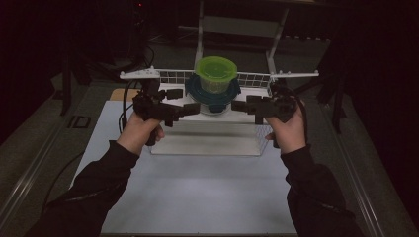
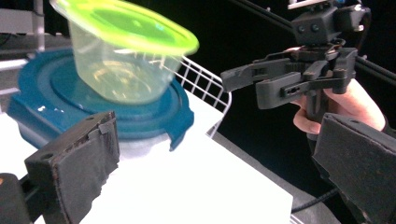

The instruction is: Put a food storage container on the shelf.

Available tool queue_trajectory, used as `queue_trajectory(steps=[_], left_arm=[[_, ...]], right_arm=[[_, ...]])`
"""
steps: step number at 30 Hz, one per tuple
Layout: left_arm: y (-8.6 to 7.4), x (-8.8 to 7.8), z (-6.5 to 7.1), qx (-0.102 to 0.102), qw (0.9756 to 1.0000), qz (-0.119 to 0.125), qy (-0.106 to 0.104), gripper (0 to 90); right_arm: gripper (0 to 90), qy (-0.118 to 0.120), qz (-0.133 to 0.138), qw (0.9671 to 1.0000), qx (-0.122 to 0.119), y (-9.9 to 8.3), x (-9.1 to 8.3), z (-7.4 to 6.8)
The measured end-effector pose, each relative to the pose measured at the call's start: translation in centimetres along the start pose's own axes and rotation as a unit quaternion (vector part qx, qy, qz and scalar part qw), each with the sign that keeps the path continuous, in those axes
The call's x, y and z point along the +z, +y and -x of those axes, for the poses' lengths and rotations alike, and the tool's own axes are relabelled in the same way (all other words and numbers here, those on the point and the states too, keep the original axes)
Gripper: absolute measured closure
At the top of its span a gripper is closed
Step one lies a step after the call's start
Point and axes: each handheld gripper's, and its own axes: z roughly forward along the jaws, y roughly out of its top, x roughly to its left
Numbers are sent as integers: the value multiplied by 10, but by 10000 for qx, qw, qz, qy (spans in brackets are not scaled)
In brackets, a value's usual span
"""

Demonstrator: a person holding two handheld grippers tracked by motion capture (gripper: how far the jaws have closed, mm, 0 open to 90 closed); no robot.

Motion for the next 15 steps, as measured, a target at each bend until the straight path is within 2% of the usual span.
queue_trajectory(steps=[2, 3, 4, 5, 7, 10, 15], left_arm=[[-4, -1, 1, 6, 10000, -30, 10, 0], [-14, -2, 4, 23, 10000, -49, 32, 0], [-14, -2, 4, 23, 10000, -49, 32, 0], [-23, -4, 6, 62, 9999, -61, 60, 10], [-29, -5, 8, 120, 9998, -82, 98, 10], [-46, -10, 12, 208, 9997, -3, 89, 11], [-69, -11, 16, 304, 9994, -130, 110, 11]], right_arm=[[219, 56, -17, 10000, -33, -10, 2, -1], [219, 76, -36, 9999, -54, -15, 3, -1], [219, 76, -36, 9999, -54, -15, 3, -1], [219, 67, -21, 9998, -163, -24, 4, -2], [220, 74, -27, 9998, -170, -27, 4, -3], [220, 151, 49, 9997, -179, -43, 5, -1], [218, 183, 97, 9993, -308, -65, 7, -1]])
